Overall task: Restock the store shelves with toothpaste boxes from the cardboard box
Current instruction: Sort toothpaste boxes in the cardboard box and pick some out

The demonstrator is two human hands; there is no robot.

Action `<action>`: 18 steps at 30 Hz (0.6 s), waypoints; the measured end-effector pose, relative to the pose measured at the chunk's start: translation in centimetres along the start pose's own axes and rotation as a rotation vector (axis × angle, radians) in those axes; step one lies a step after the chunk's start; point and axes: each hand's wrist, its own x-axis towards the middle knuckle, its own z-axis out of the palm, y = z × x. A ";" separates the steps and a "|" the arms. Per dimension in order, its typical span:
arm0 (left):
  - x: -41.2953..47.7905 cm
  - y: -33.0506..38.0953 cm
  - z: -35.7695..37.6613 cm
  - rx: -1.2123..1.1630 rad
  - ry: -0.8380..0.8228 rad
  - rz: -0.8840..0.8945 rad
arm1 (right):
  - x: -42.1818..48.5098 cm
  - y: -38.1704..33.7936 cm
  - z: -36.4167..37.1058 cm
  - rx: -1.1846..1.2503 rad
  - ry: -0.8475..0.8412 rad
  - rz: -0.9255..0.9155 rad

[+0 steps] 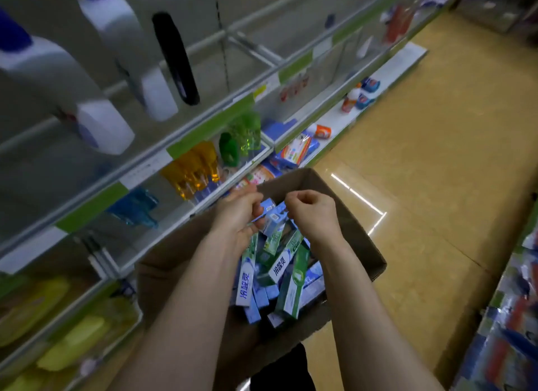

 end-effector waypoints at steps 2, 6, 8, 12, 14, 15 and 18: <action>1.4 -0.9 0.4 -0.019 0.023 -0.042 | 1.7 1.1 0.2 -0.050 -0.055 0.021; 4.6 -3.2 1.1 -0.050 0.101 -0.129 | 5.7 3.8 1.2 -0.135 -0.143 0.088; 6.3 -4.4 1.3 -0.065 0.138 -0.170 | 7.5 5.2 1.9 -0.189 -0.190 0.138; 8.5 -6.6 1.3 -0.120 0.194 -0.246 | 10.3 7.4 3.4 -0.298 -0.275 0.212; 9.1 -7.5 1.2 -0.158 0.215 -0.287 | 11.2 8.5 4.3 -0.342 -0.312 0.248; 9.3 -7.9 1.2 -0.174 0.219 -0.305 | 11.6 9.0 4.7 -0.348 -0.327 0.262; 10.1 -8.5 1.2 -0.200 0.222 -0.340 | 12.3 9.9 5.9 -0.386 -0.355 0.276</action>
